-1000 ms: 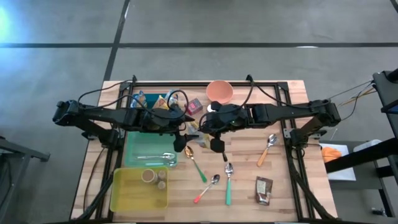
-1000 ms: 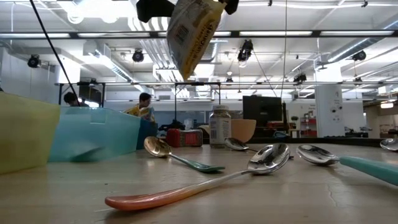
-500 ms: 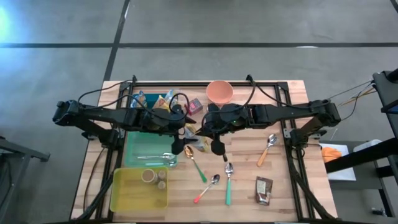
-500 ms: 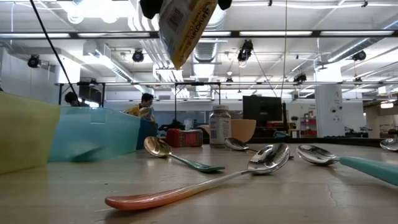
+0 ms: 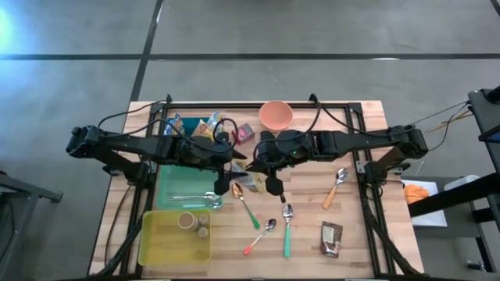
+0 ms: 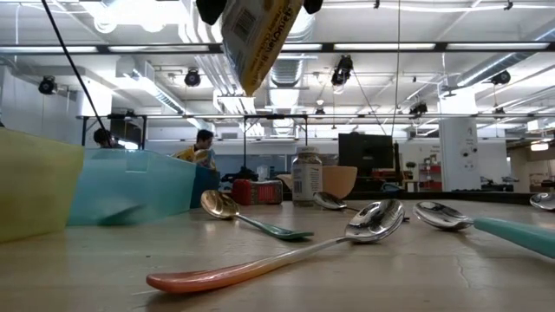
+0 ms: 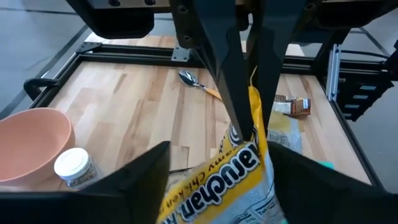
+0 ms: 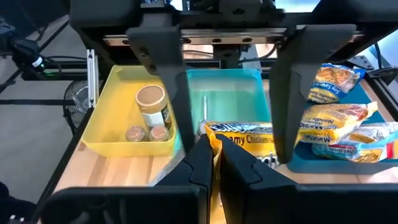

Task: Pick & Place Food Item
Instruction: Put the yellow noodles packet into the blue bin

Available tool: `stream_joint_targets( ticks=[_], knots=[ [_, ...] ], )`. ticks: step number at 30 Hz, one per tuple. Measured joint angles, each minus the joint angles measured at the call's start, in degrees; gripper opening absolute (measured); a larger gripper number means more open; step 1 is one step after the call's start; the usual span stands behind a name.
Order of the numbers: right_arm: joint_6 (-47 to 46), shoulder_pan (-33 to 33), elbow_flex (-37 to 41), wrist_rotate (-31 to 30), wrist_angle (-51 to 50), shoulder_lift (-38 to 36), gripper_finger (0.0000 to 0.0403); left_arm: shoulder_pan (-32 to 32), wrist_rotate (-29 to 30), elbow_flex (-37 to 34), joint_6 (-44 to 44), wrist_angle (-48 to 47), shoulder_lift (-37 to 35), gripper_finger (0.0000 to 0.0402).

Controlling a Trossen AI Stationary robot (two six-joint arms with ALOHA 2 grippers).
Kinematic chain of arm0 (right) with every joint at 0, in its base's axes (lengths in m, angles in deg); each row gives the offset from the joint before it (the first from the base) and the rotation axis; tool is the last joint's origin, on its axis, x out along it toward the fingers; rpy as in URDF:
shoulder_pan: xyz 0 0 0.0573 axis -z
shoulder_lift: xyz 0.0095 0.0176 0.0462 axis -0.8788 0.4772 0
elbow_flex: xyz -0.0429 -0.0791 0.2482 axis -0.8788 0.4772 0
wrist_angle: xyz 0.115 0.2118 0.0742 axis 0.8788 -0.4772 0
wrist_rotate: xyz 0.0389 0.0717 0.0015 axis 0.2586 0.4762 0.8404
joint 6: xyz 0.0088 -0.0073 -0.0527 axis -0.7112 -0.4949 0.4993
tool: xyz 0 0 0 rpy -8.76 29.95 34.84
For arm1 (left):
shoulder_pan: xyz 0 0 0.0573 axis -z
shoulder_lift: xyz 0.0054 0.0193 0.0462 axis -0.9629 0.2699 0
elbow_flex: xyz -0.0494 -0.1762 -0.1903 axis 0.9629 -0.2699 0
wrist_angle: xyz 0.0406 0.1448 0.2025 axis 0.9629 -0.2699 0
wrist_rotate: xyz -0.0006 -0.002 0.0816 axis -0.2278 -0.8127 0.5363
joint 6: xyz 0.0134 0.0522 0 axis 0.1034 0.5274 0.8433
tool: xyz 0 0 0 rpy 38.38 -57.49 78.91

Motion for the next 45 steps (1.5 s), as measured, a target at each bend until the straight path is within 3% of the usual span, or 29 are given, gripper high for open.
stream_joint_targets(
  ticks=[7,17,28,40,45],
  knots=[
    [0.0,0.0,0.0,0.17,0.04,0.0,0.0012,0.0,-0.01,0.0,0.0,-0.02,0.0,0.0137],
    [-0.18,0.04,0.02,0.51,0.0,0.0,0.0012,0.04,-1.42,0.0,0.42,0.0,-0.08,0.0011],
    [-6.79,0.04,0.02,0.87,-0.89,0.0,0.0029,0.04,-1.93,0.0,-1.48,-0.29,-0.13,0.0002],
    [-13.24,0.38,0.11,-1.1,-1.94,0.0,0.0226,-0.11,-1.88,0.02,-4.98,-3.43,-0.57,0.0001],
    [-16.11,0.99,0.13,-6.47,-4.41,-0.03,0.0272,-0.49,-1.86,0.02,-9.14,-6.4,-1.04,0.0]
  ],
)
